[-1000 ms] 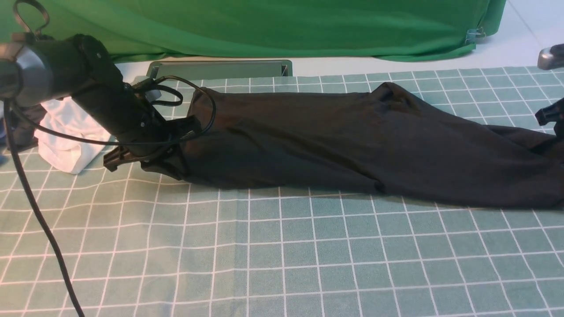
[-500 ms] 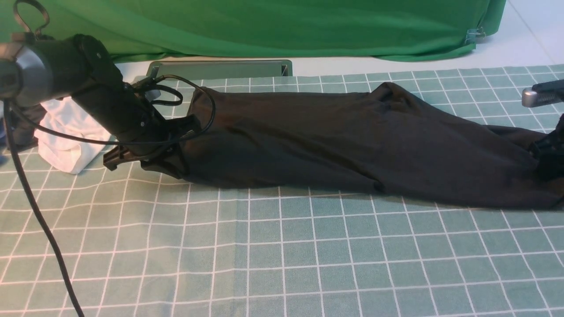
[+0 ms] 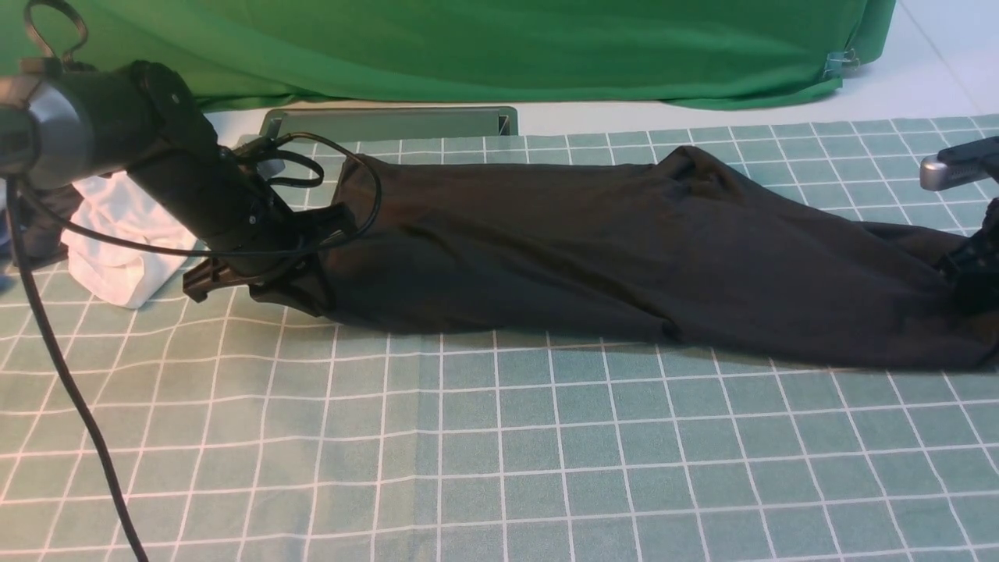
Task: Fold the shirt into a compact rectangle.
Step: 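Pull the folded dark garment lengthwise by its ends to straighten it flat on the table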
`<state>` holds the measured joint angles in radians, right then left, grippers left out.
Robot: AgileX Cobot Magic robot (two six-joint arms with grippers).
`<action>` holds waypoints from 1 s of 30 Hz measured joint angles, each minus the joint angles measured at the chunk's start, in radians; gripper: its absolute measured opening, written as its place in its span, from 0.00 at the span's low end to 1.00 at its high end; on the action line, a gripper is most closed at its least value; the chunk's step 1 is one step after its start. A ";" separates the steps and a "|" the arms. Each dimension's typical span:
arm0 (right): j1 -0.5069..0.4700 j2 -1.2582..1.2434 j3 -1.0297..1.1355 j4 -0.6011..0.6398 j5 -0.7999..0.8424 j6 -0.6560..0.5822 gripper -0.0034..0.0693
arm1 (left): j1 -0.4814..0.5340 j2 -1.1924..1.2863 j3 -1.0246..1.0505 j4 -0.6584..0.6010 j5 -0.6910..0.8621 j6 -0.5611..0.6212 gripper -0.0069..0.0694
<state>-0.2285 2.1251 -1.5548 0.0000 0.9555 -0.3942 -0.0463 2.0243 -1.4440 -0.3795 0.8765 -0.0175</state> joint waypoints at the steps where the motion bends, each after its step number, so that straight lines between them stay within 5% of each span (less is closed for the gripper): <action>1: 0.004 0.002 -0.002 0.007 0.007 -0.013 0.26 | 0.000 0.000 0.000 0.000 0.000 0.000 0.12; 5: 0.014 0.002 -0.017 0.000 0.026 -0.020 0.12 | 0.000 -0.001 0.000 0.000 0.000 0.000 0.12; 16: 0.019 -0.026 -0.150 0.015 0.075 -0.006 0.12 | 0.000 -0.001 0.000 0.000 0.000 -0.002 0.12; 25: 0.022 -0.025 -0.171 -0.069 0.005 0.119 0.11 | 0.000 -0.001 0.000 0.003 0.000 -0.009 0.12; 30: 0.022 -0.002 -0.173 -0.080 -0.047 0.166 0.19 | 0.000 -0.001 0.000 0.003 0.000 -0.010 0.12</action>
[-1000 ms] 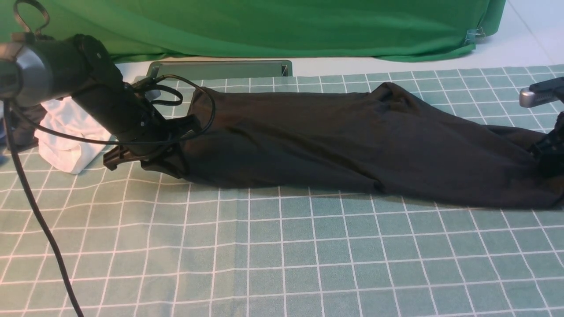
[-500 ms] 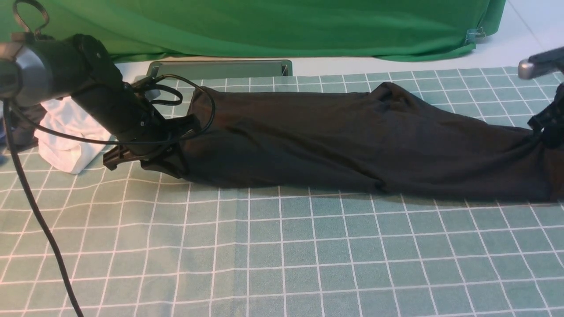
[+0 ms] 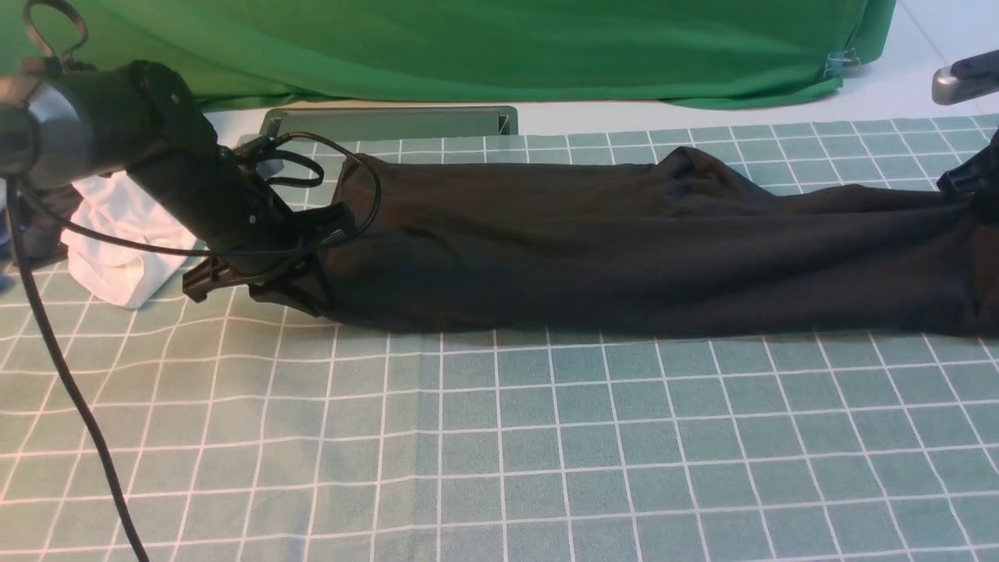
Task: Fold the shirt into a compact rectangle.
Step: 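Pull the folded dark garment lengthwise by its ends to straighten it flat on the table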
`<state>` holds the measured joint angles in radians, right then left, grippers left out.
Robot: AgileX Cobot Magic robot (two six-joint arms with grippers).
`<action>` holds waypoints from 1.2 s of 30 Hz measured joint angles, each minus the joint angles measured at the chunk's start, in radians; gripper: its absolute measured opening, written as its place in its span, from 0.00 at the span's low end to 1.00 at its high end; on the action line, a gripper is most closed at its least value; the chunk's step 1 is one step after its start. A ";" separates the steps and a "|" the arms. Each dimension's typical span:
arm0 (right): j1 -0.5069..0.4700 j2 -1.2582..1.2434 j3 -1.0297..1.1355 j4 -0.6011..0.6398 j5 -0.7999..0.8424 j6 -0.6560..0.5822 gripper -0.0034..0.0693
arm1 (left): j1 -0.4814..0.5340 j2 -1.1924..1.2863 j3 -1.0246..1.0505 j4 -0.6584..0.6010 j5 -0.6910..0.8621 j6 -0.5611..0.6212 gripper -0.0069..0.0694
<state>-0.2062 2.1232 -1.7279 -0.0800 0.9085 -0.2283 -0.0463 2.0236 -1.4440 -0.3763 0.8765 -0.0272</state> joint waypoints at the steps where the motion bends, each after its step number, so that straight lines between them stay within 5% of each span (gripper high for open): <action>1: 0.000 0.004 0.000 -0.006 -0.005 0.015 0.23 | 0.000 0.000 0.000 0.001 0.000 0.000 0.12; 7: 0.000 -0.002 -0.042 -0.039 0.047 0.058 0.60 | 0.000 0.000 0.000 0.001 0.000 -0.001 0.12; 16: 0.000 -0.092 -0.191 -0.043 0.289 0.171 0.73 | 0.000 0.000 0.000 0.001 0.002 -0.003 0.12; 20: 0.000 -0.191 -0.025 -0.016 0.297 0.213 0.90 | 0.000 0.000 0.000 0.001 0.008 -0.003 0.12; 27: 0.000 -0.237 0.279 -0.013 0.216 0.267 0.93 | 0.001 0.000 0.000 0.001 0.011 -0.003 0.12; 36: 0.000 -0.179 0.343 -0.042 0.020 0.322 0.93 | 0.001 0.000 0.000 0.001 0.012 -0.001 0.12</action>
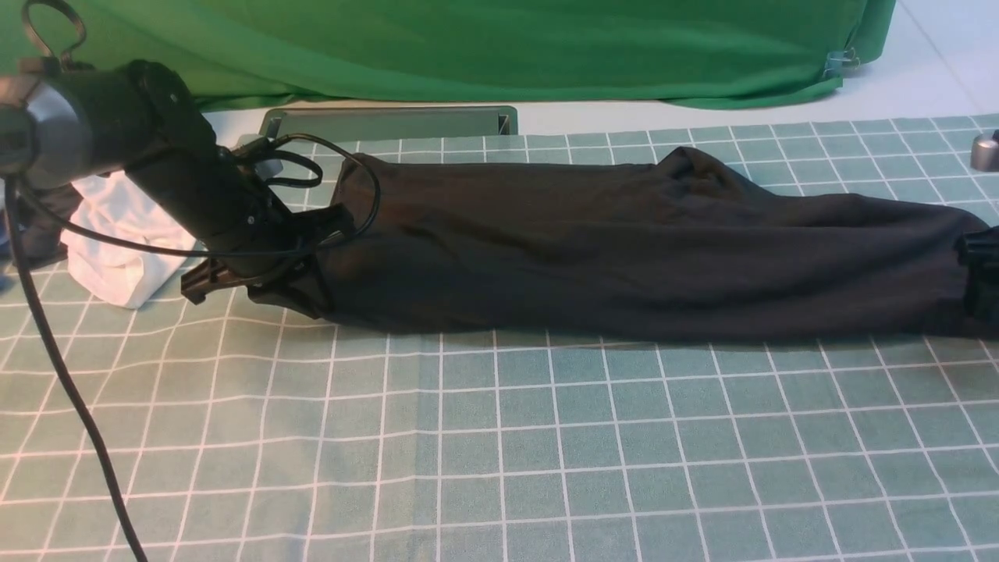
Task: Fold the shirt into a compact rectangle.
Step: 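Pull the folded dark garment lengthwise by its ends to straighten it flat on the table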
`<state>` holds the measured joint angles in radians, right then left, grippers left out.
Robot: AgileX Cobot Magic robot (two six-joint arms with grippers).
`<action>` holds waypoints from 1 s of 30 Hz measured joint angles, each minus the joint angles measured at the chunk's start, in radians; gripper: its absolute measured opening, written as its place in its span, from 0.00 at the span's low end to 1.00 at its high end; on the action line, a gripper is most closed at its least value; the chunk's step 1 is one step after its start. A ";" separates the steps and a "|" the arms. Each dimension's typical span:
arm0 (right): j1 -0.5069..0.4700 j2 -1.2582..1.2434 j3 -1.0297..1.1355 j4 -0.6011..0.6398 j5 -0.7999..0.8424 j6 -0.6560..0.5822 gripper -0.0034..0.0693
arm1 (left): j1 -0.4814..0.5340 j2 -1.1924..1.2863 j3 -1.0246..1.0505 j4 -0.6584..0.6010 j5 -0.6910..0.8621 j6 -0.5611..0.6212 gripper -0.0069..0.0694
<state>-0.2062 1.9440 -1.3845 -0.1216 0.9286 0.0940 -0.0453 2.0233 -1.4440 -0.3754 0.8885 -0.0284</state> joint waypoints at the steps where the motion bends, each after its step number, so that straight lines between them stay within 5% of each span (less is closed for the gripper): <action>1: 0.000 0.009 0.000 -0.003 -0.010 0.000 0.93 | 0.000 0.000 0.000 0.000 0.000 0.000 0.12; 14: 0.000 0.112 -0.035 -0.007 -0.088 -0.027 0.87 | 0.000 0.000 0.000 0.000 0.000 -0.001 0.12; 16: 0.000 0.115 -0.041 -0.002 -0.085 -0.027 0.81 | 0.000 0.000 0.000 0.000 0.000 -0.001 0.12; 20: 0.000 0.122 -0.046 0.038 -0.089 -0.058 0.41 | 0.000 0.000 0.000 0.000 0.000 -0.003 0.12; 24: -0.005 0.122 -0.051 0.020 -0.074 -0.087 0.13 | 0.003 -0.006 0.000 0.000 0.011 -0.002 0.12; 30: -0.010 0.101 -0.048 0.040 0.019 -0.094 0.10 | 0.006 -0.084 0.000 0.000 0.070 -0.017 0.12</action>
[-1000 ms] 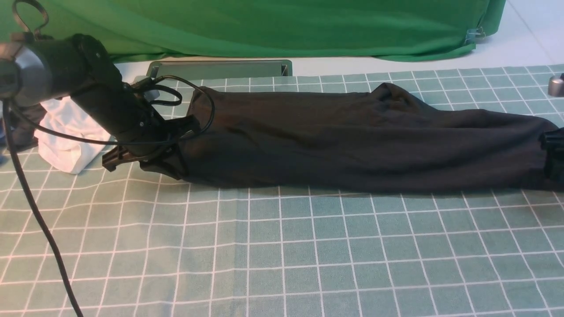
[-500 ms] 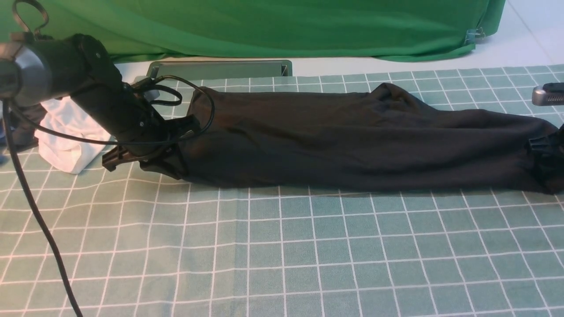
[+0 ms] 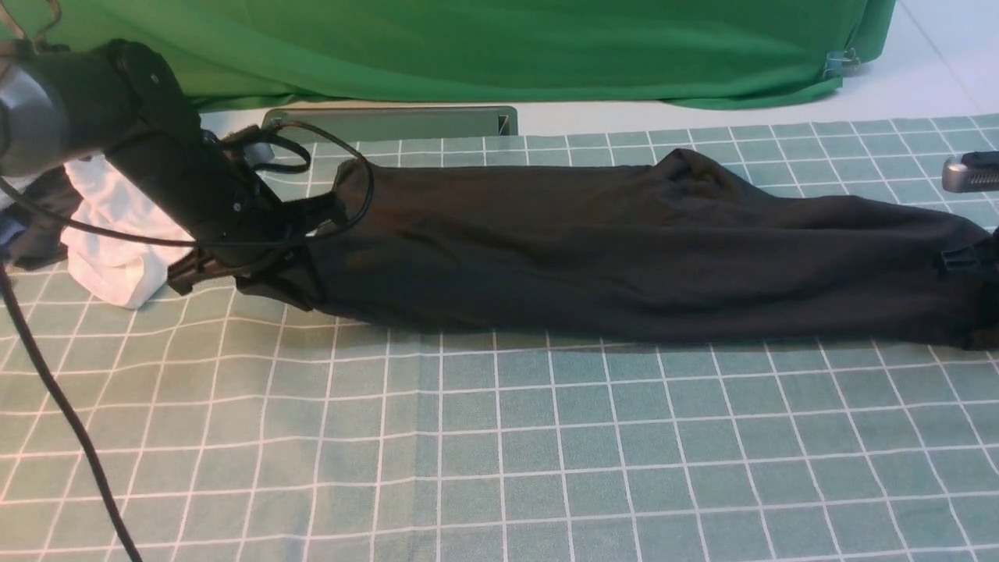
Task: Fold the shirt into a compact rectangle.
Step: 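Pull the folded dark garment lengthwise by its ends to straighten it flat on the table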
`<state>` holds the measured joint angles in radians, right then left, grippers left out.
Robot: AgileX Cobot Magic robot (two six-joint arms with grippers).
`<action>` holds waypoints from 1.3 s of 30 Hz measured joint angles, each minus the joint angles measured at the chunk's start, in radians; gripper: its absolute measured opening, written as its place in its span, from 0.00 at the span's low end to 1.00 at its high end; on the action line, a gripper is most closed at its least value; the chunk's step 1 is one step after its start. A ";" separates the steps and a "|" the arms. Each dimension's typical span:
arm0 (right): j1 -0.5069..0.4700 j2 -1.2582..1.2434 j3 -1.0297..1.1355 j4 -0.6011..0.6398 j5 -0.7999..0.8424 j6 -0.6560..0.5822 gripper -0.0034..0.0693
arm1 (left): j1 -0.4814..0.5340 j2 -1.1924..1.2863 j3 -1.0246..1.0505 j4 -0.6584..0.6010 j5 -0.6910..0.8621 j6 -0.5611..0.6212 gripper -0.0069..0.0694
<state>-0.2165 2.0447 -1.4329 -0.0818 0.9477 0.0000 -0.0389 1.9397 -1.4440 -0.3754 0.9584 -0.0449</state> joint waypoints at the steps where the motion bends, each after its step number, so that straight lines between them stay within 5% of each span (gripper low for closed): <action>1: 0.000 -0.009 0.004 0.002 0.030 0.000 0.10 | 0.000 -0.017 0.000 0.000 0.010 -0.009 0.12; 14: 0.000 -0.160 0.229 0.025 0.180 0.006 0.10 | 0.000 -0.155 0.162 0.049 0.210 -0.029 0.12; 28: 0.000 -0.416 0.600 -0.043 0.084 0.065 0.10 | 0.001 -0.514 0.722 0.049 -0.009 -0.083 0.12; 39: 0.000 -0.419 0.601 -0.047 0.064 0.068 0.10 | 0.001 -0.528 0.750 0.056 -0.047 -0.088 0.12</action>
<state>-0.2165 1.6259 -0.8315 -0.1287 1.0113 0.0684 -0.0381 1.4114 -0.6940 -0.3189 0.9114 -0.1332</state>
